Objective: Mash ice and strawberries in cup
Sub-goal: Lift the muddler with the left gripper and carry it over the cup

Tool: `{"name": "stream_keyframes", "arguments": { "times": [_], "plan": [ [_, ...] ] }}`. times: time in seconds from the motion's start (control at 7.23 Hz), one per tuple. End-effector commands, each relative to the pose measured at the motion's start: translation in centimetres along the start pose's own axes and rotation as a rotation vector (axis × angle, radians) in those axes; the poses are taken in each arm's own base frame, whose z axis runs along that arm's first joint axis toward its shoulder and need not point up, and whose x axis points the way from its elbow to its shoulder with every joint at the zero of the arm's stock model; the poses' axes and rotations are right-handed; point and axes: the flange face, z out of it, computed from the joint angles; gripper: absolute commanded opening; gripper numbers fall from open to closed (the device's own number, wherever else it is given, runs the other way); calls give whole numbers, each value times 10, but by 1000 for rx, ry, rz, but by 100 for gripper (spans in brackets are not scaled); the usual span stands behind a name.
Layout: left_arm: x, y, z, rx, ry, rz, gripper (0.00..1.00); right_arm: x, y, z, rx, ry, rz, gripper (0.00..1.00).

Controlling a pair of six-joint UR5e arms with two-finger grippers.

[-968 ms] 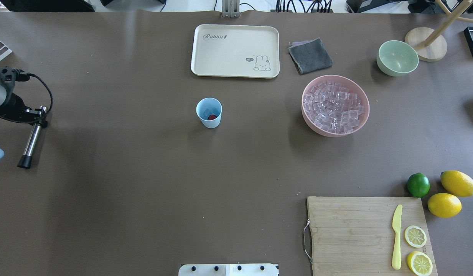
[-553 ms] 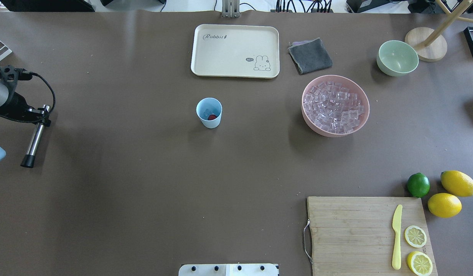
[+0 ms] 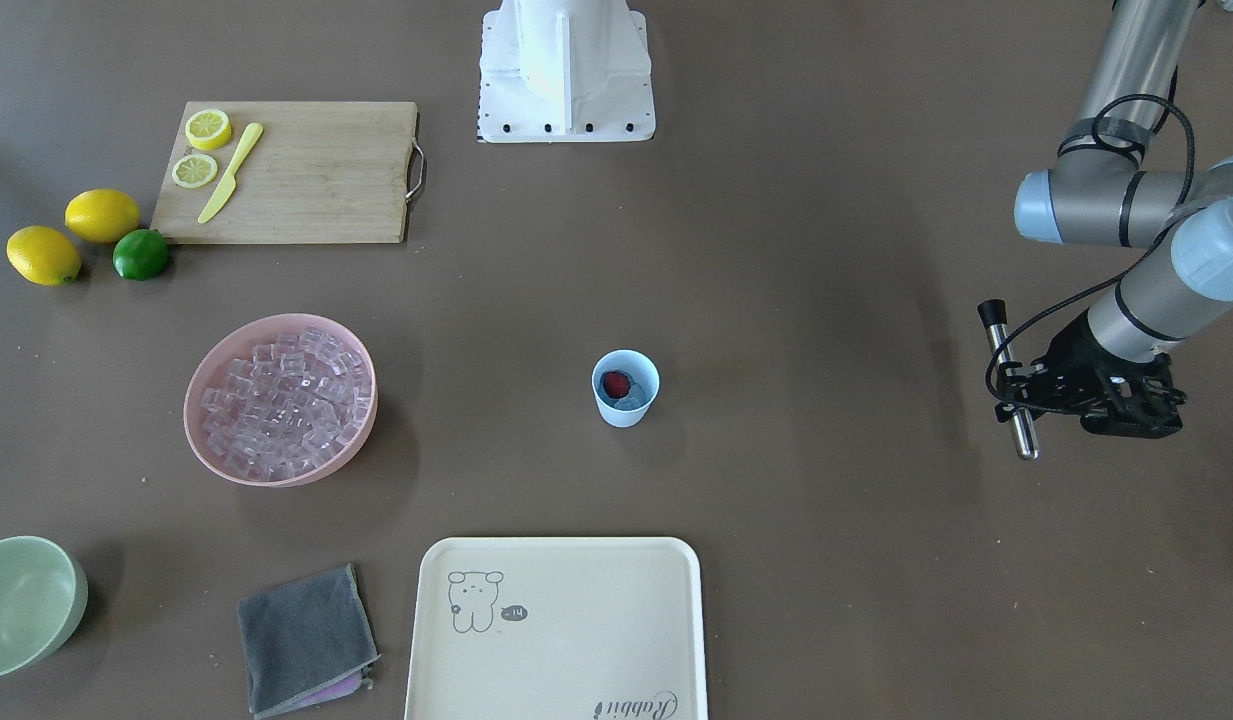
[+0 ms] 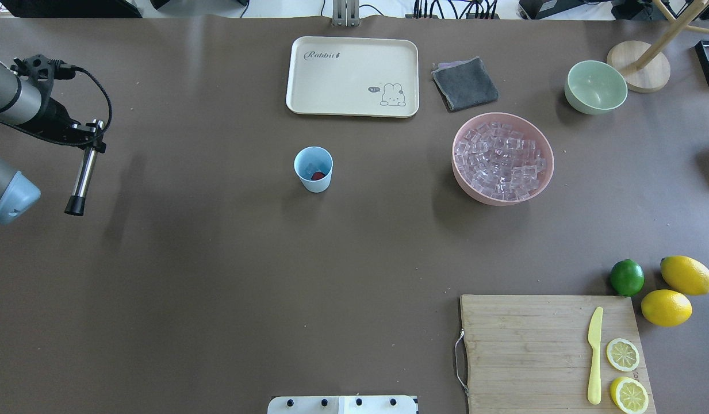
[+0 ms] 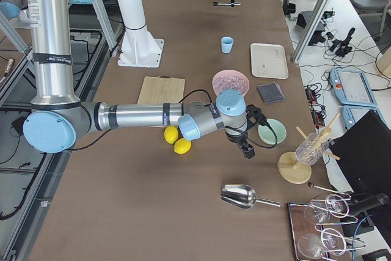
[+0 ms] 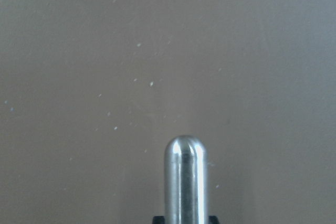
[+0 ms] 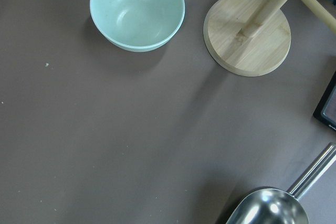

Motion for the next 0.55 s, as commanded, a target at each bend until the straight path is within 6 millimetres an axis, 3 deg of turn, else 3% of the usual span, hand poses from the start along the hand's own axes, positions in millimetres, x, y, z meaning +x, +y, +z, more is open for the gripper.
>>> {"name": "stream_keyframes", "arguments": {
  "times": [0.0, 0.14, 0.28, 0.41],
  "plan": [
    [90, -59, -47, 103, 59, -31, 0, 2, -1, 2, -6, 1, 9, 99],
    [135, -78, -70, 179, 80, -71, 0, -2, -3, -3, 4, -4, 19, 99],
    [174, -79, -95, 246, 116, -90, 0, -2, -1, -6, 4, -3, 37, 99],
    [216, -60, -125, 332, 167, -97, 0, 2, 4, 0, -9, 1, 47, 99]
  ]
}}
